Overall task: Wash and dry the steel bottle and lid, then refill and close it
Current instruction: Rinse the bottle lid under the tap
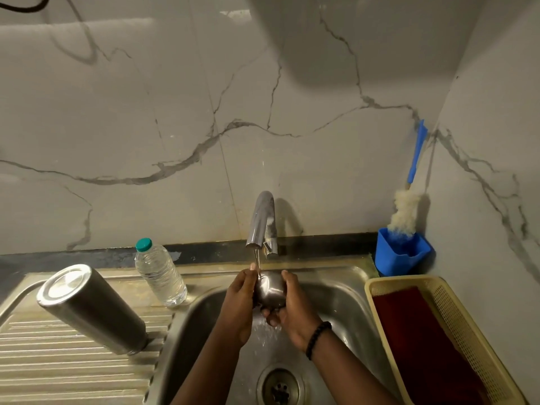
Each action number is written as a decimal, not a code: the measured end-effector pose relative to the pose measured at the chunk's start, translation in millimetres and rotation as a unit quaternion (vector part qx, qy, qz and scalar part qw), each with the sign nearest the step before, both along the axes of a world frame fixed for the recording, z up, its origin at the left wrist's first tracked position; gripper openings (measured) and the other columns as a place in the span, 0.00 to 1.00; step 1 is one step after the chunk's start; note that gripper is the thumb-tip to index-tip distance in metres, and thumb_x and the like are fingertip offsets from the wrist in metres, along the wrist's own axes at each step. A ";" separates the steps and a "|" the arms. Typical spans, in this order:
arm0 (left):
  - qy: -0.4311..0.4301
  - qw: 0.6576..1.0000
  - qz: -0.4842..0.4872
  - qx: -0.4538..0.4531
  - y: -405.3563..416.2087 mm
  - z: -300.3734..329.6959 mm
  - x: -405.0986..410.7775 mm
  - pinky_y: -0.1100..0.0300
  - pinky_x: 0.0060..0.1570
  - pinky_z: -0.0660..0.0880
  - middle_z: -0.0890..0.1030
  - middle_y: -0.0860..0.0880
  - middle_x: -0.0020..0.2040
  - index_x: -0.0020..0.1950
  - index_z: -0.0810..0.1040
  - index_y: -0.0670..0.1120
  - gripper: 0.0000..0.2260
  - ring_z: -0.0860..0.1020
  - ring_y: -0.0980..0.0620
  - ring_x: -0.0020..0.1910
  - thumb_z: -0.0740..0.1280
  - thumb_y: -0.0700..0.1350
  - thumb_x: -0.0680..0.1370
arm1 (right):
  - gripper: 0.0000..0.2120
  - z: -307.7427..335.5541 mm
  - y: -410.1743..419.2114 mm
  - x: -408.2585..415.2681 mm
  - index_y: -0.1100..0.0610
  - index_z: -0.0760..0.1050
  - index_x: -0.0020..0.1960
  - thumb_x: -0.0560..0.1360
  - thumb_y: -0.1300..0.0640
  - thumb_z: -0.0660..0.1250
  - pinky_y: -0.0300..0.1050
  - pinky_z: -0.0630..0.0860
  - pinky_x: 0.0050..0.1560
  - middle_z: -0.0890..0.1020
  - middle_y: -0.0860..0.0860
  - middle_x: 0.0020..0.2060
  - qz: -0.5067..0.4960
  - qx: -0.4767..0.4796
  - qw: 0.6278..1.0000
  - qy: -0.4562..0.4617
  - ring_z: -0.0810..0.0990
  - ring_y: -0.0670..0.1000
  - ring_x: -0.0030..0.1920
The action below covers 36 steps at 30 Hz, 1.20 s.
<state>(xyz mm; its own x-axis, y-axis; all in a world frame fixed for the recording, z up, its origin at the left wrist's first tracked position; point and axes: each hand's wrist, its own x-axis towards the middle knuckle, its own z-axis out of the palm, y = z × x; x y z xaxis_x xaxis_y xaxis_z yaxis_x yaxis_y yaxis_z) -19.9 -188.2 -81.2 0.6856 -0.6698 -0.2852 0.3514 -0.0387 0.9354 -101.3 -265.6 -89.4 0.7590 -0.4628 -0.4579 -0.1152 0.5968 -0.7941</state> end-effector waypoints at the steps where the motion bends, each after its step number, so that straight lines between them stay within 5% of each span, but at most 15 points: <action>1: -0.019 1.000 -0.003 -0.009 2.8 -1.7 -1.4 0.60 0.39 0.79 0.84 0.42 0.47 0.57 0.78 0.41 0.15 0.83 0.49 0.43 0.59 0.51 0.82 | 0.28 -1.0 -1.2 1.6 0.61 0.78 0.52 0.82 0.42 0.47 0.41 0.65 0.28 0.80 0.57 0.36 0.000 0.019 1.000 -0.006 0.73 0.49 0.29; 6: -0.092 0.993 -0.079 -0.010 13.9 -12.6 -6.1 0.58 0.49 0.80 0.83 0.48 0.57 0.65 0.76 0.50 0.20 0.82 0.50 0.55 0.73 0.52 0.75 | 0.27 -4.5 -1.7 4.3 0.61 0.79 0.50 0.81 0.42 0.50 0.40 0.66 0.30 0.83 0.56 0.35 -0.036 0.109 0.993 -0.013 0.76 0.49 0.28; 11: -0.162 0.986 -0.048 0.017 11.9 -13.1 -12.3 0.63 0.45 0.80 0.83 0.49 0.54 0.62 0.74 0.51 0.20 0.83 0.55 0.51 0.76 0.46 0.72 | 0.27 -4.1 0.1 4.7 0.62 0.78 0.52 0.82 0.42 0.49 0.38 0.66 0.25 0.82 0.55 0.35 -0.022 0.057 0.998 0.029 0.75 0.47 0.27; 16: -0.270 0.959 0.022 0.085 1.1 -21.4 -12.0 0.58 0.47 0.81 0.80 0.47 0.54 0.58 0.75 0.50 0.08 0.81 0.53 0.49 0.67 0.49 0.80 | 0.23 -5.9 7.5 5.3 0.56 0.80 0.55 0.81 0.40 0.54 0.50 0.74 0.47 0.83 0.59 0.49 0.023 -0.006 0.999 0.022 0.79 0.56 0.48; 20: -0.220 0.965 0.099 0.102 -3.8 -25.2 -7.0 0.46 0.53 0.81 0.81 0.47 0.53 0.55 0.76 0.50 0.12 0.81 0.49 0.51 0.61 0.56 0.81 | 0.14 -6.6 9.3 2.4 0.54 0.76 0.61 0.81 0.48 0.59 0.56 0.79 0.57 0.83 0.57 0.55 0.007 -0.031 0.998 -0.049 0.82 0.56 0.55; 25: -0.021 0.996 0.020 0.084 0.4 -22.5 -7.2 0.56 0.45 0.82 0.85 0.41 0.52 0.60 0.78 0.43 0.25 0.84 0.45 0.51 0.55 0.62 0.81 | 0.19 -7.9 3.9 -5.6 0.44 0.70 0.61 0.76 0.62 0.69 0.55 0.81 0.54 0.76 0.50 0.59 0.017 -0.170 0.983 -0.059 0.77 0.53 0.59; 30: -0.011 0.999 0.028 0.031 3.4 -23.1 -6.7 0.52 0.56 0.81 0.84 0.42 0.56 0.63 0.78 0.43 0.25 0.83 0.46 0.56 0.63 0.61 0.77 | 0.09 -11.2 1.5 -2.3 0.44 0.74 0.59 0.78 0.48 0.64 0.52 0.78 0.60 0.81 0.45 0.55 0.004 -0.195 0.979 -0.058 0.79 0.48 0.58; 36: -0.055 0.998 -0.010 0.023 13.4 -26.4 2.3 0.42 0.60 0.78 0.84 0.43 0.55 0.63 0.78 0.45 0.27 0.83 0.44 0.55 0.73 0.62 0.72 | 0.15 -7.8 -7.4 3.3 0.47 0.78 0.53 0.82 0.44 0.55 0.45 0.79 0.55 0.84 0.49 0.48 0.003 -0.156 0.987 0.034 0.83 0.49 0.51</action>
<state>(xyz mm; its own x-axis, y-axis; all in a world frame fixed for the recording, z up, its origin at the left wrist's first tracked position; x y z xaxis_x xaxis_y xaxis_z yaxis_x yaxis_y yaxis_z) -17.6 -174.8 -107.5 0.7005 -0.6723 -0.2392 0.2450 -0.0882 0.9655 -98.0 -273.1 -97.2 0.7348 -0.5848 -0.3436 -0.1768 0.3239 -0.9294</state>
